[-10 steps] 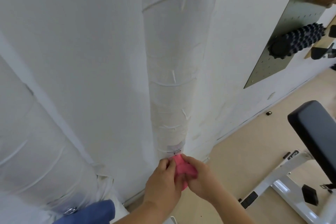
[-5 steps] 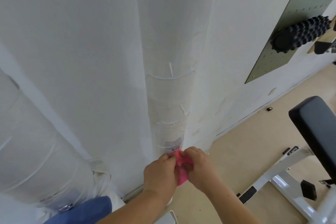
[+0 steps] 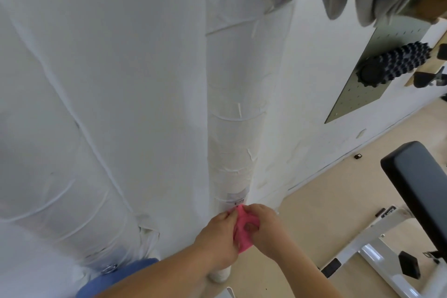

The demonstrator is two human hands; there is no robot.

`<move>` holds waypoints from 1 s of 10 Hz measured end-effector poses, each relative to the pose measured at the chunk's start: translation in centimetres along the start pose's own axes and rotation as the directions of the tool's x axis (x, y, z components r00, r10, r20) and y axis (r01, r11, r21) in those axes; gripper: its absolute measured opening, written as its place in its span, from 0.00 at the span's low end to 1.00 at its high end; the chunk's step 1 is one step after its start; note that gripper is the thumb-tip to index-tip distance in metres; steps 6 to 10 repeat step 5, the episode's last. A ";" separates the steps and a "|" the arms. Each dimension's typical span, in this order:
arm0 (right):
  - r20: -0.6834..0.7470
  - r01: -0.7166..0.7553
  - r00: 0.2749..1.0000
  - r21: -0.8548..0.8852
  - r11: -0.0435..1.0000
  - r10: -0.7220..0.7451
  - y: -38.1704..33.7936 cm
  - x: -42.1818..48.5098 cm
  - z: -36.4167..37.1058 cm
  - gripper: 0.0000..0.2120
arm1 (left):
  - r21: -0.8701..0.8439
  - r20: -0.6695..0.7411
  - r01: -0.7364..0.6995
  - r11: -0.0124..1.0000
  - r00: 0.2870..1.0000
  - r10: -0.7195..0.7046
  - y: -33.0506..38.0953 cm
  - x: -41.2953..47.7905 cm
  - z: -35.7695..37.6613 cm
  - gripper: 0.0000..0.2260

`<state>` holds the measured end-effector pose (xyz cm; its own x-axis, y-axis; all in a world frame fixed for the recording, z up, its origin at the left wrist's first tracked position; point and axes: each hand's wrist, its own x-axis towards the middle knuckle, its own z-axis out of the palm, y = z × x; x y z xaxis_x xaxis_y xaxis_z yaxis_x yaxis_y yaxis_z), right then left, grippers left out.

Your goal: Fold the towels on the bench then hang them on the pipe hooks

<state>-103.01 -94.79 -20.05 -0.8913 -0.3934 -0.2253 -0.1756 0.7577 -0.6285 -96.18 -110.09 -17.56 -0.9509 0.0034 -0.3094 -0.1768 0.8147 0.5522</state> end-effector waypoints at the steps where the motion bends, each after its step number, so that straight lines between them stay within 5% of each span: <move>1: 0.001 -0.059 0.998 -0.106 0.993 0.059 -0.8 -0.6 -0.6 0.28 | -0.004 -0.118 -0.027 1.000 0.993 0.027 0.1 -0.7 -0.8 0.25; 5: -0.306 0.094 0.945 -0.086 0.992 -0.116 -2.6 -1.6 -0.9 0.22 | -0.067 -0.329 -0.125 0.990 0.939 0.096 -0.2 -2.6 -3.2 0.12; 10: -0.306 0.094 0.945 -0.086 0.992 -0.116 -2.6 -1.6 -0.9 0.22 | -0.067 -0.329 -0.125 0.990 0.939 0.096 -0.2 -2.6 -3.2 0.12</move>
